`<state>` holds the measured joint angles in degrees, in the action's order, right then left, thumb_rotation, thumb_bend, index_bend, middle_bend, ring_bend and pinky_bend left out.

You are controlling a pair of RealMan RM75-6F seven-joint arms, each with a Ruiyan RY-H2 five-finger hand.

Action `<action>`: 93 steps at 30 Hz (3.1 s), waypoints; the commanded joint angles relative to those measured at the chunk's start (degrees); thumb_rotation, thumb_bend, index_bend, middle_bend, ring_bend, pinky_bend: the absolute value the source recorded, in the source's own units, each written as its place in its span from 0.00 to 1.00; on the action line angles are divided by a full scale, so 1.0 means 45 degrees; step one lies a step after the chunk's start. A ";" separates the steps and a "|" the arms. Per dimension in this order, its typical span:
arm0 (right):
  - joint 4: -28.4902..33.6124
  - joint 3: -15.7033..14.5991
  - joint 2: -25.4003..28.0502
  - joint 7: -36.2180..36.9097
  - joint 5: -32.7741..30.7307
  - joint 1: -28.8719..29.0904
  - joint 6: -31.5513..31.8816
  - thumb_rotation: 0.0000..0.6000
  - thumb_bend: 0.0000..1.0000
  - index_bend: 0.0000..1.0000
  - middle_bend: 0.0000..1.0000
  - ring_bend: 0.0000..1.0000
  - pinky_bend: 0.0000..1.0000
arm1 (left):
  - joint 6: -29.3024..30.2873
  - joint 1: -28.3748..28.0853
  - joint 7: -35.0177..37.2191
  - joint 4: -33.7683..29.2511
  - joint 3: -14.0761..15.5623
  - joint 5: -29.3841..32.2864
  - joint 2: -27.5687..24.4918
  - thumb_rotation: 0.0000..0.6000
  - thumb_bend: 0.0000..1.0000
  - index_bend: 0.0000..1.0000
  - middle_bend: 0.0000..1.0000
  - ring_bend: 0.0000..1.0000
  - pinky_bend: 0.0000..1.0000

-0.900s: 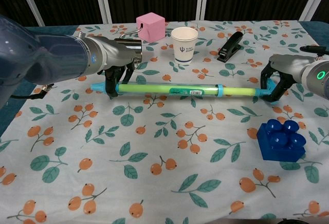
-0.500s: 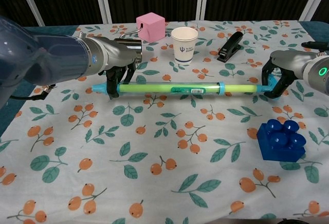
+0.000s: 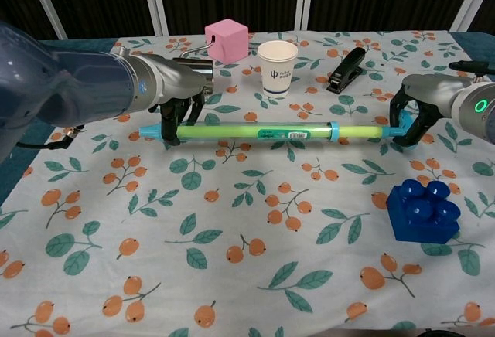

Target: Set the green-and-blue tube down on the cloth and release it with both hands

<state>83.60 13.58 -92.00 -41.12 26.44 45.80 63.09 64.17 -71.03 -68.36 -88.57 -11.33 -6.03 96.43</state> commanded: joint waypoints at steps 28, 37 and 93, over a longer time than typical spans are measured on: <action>0.0694 0.0008 0.1415 -0.0136 0.0165 -0.0464 0.0559 1.00 0.41 0.68 0.27 0.08 0.17 | 0.0497 0.1352 0.1098 -0.2136 0.1115 -0.0844 -0.2491 1.00 0.38 0.58 0.56 0.37 0.45; 0.1124 0.0072 0.2132 -0.0072 0.0139 -0.0707 0.0780 1.00 0.41 0.68 0.27 0.08 0.17 | 0.0240 0.2002 0.1834 -0.2584 0.1635 -0.1558 -0.3409 1.00 0.38 0.58 0.56 0.37 0.45; 0.2983 -0.3417 0.6914 0.7849 1.1349 -0.7382 0.5611 1.00 0.00 0.00 0.00 0.00 0.14 | 0.6395 1.0697 1.0689 -0.3998 0.5985 -1.4861 -0.6305 1.00 0.06 0.00 0.00 0.00 0.06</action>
<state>99.07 2.63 -62.94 -11.70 69.91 18.86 81.68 86.99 -29.78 -25.67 -109.84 10.78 -66.48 68.68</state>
